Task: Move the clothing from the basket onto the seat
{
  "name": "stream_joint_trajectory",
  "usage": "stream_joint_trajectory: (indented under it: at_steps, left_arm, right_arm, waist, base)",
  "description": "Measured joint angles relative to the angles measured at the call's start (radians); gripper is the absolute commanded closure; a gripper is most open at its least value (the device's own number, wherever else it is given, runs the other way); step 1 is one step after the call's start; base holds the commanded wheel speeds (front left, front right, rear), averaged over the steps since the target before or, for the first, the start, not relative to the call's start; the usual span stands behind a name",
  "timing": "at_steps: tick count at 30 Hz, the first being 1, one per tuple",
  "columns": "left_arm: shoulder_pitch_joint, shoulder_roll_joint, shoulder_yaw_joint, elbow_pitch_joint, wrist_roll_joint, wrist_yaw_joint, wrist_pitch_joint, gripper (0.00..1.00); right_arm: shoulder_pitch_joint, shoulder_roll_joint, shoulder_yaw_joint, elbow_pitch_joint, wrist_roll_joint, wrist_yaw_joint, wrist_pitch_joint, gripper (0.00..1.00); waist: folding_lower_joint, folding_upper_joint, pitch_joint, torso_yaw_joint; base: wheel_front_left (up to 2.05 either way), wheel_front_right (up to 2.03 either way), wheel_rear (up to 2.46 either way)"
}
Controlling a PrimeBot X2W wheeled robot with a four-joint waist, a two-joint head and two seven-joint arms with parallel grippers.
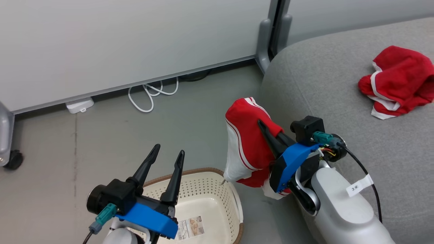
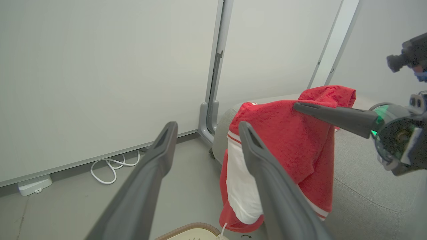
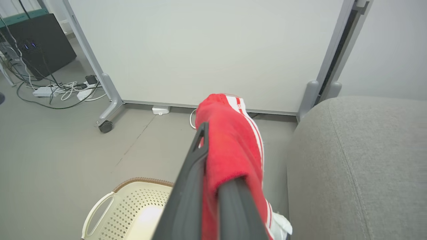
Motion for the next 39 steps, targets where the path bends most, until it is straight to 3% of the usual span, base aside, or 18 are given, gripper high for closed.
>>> stream_joint_trajectory:
  at_steps: [10,31,39]
  left_arm:
    - [-0.005,-0.015,0.002,0.011,0.026,-0.011,0.0,0.0]
    - [-0.02,0.023,-0.008,0.014,0.035,-0.015,0.0,0.0]
    - [-0.037,0.028,-0.039,0.02,0.026,-0.016,0.0,0.0]
  right_arm:
    - [0.027,0.004,-0.017,-0.048,-0.01,0.0,0.016,1.0]
    - [0.056,0.012,-0.03,-0.086,0.001,0.0,0.009,1.0]
    - [0.066,0.012,-0.048,-0.085,0.004,0.0,-0.002,1.0]
  waist:
    - [0.0,0.0,0.011,-0.118]
    - [0.0,0.0001,0.055,-0.348]
    - [0.0,0.0,0.067,-0.396]
  base:
    - [0.0,0.0,0.0]
    - [0.0,0.0,0.0]
    - [0.0,0.0,0.0]
